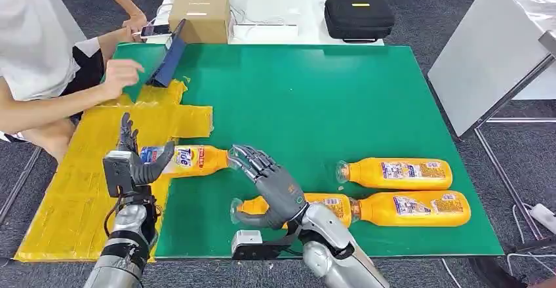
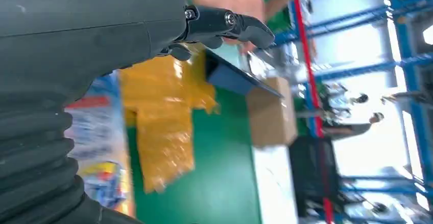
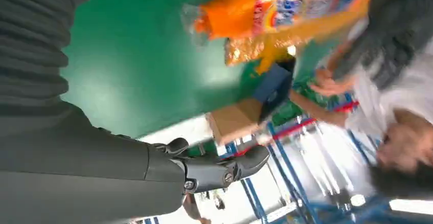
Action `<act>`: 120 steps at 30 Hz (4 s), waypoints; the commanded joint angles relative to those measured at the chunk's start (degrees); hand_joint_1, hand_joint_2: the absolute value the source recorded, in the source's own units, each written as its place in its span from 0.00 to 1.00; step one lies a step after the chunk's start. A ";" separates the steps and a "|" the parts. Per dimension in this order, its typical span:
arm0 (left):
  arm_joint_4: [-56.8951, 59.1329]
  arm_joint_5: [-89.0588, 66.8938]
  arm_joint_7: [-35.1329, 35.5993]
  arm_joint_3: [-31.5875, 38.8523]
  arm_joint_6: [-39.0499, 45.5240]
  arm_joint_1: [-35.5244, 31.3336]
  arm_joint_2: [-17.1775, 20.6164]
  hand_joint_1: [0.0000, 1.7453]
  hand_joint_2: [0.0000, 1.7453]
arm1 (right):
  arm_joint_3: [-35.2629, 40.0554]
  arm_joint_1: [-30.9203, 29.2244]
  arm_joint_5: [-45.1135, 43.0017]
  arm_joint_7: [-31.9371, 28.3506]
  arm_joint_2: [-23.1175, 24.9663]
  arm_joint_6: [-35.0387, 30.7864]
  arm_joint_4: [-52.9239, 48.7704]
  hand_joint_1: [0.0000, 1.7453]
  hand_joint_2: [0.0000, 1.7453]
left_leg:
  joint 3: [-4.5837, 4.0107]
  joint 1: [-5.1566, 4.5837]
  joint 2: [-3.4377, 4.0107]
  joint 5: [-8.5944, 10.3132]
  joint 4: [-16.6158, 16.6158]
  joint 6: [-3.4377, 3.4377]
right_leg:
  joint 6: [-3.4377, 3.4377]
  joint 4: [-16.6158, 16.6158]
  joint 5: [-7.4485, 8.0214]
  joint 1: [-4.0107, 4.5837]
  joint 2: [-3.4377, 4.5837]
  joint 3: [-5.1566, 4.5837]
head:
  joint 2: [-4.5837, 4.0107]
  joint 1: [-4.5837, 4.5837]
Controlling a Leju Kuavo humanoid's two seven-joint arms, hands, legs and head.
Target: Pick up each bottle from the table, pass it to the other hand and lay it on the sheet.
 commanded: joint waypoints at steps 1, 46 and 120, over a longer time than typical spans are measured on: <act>-12.57 3.16 0.35 -3.74 -3.62 5.37 -0.86 0.00 1.00 | 0.71 0.46 -0.19 -0.54 -7.14 3.99 4.80 0.00 1.00 | 0.34 0.09 -0.17 -0.18 0.02 -0.15 | -0.07 -0.07 -0.15 0.04 -0.01 0.39 | 0.00 0.00; -13.28 4.06 0.35 -3.70 -14.84 8.29 -5.84 0.00 1.00 | -8.83 -1.32 26.80 19.55 -4.59 0.36 22.15 0.87 1.00 | 0.44 0.07 -0.21 -0.16 -0.01 -0.15 | -0.16 -0.08 -0.22 0.02 -0.02 -0.03 | 0.00 -0.02; -8.14 6.54 4.57 -19.78 -29.93 5.23 -4.23 0.00 1.00 | -20.06 5.69 -9.75 -8.51 6.55 -12.14 -1.61 1.00 1.00 | 0.39 0.12 0.03 -0.23 0.08 -0.29 | -0.09 0.03 -0.09 0.06 0.38 0.33 | 0.00 -0.02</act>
